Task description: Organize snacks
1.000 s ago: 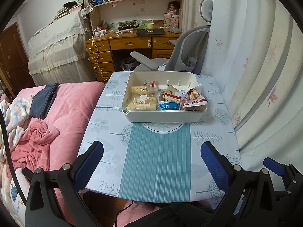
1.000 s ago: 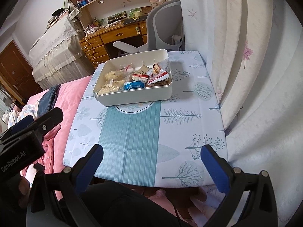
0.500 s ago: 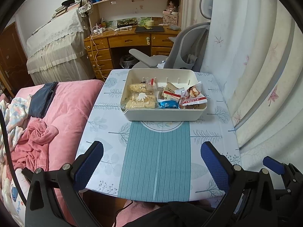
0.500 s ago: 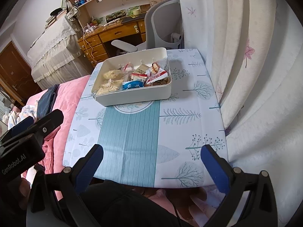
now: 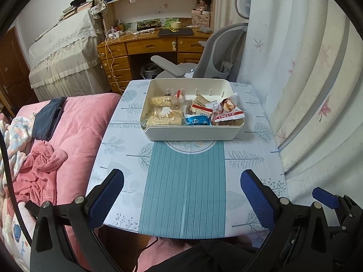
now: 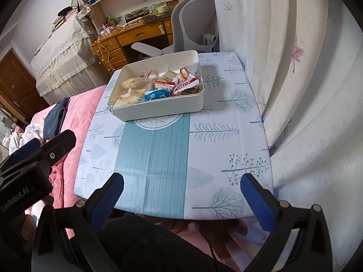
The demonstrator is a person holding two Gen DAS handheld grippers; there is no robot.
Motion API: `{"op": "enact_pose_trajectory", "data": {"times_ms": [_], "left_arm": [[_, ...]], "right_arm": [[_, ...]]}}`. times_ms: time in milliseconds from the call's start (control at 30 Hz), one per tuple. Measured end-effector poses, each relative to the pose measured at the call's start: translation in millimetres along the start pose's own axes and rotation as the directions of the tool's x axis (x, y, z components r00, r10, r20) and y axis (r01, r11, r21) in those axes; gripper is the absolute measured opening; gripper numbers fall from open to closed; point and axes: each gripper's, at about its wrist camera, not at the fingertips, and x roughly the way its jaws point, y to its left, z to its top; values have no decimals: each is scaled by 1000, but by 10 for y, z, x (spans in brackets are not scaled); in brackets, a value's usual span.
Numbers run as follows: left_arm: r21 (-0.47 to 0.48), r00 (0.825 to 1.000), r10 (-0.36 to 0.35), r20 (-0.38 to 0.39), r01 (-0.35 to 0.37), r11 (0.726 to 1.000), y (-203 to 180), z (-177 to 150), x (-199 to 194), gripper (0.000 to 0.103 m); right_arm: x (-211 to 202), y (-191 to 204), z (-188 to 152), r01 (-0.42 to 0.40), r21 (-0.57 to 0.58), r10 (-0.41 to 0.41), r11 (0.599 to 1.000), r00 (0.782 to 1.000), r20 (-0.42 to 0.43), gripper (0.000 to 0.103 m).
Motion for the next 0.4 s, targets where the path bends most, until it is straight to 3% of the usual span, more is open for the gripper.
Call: {"op": "enact_pose_trajectory", "data": {"times_ms": [400], "left_arm": [[10,1000,-6,1,6,1000,-15,8,-4,102]], "right_arm": [[-5,-35,-13,3,14,-3,1000,1000,-4,103]]}}
